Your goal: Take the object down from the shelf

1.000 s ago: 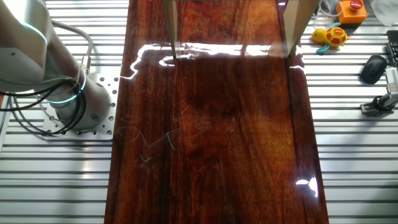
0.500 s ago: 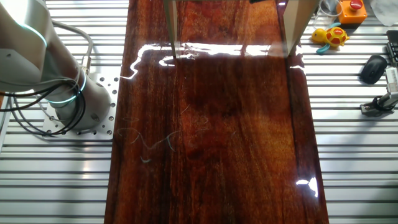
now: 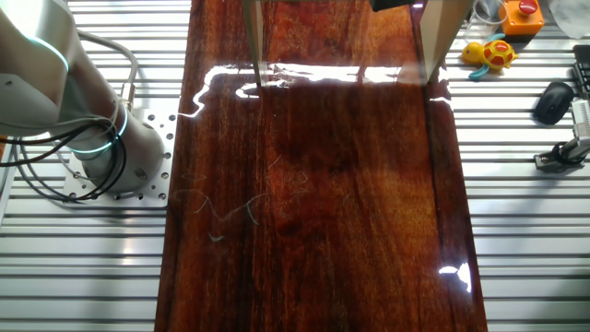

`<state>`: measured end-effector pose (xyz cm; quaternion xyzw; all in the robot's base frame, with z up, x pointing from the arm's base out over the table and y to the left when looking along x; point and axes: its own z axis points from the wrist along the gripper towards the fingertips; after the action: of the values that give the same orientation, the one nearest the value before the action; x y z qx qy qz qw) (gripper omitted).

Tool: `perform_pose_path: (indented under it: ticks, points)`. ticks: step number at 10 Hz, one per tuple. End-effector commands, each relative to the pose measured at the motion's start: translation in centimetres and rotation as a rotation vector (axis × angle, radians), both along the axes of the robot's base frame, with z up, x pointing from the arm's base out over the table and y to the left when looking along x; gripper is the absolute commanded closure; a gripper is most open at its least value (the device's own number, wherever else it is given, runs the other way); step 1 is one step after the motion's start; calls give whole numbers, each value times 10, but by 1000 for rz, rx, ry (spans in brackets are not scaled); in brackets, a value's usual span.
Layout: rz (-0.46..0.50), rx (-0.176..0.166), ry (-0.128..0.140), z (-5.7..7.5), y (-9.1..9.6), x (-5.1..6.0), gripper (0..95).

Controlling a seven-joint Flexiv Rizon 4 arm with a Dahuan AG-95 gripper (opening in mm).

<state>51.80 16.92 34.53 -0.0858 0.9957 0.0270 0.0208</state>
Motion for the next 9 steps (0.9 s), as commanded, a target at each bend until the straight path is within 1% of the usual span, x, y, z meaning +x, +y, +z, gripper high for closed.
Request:
perform_pose_path:
  ticks: [1,2,4,5,6,7,9]
  points:
    - [13,14,-8,-8,-20,3,950]
    - [69,31,-15,-15,-43,9,950]
    - [138,30,-21,-25,-70,15,950]
    - [164,31,-28,-31,-75,14,950]
    - [169,28,-16,-31,-75,14,950]
    - [168,28,-14,-31,-75,14,950]
    - [80,8,-3,-31,-75,14,950]
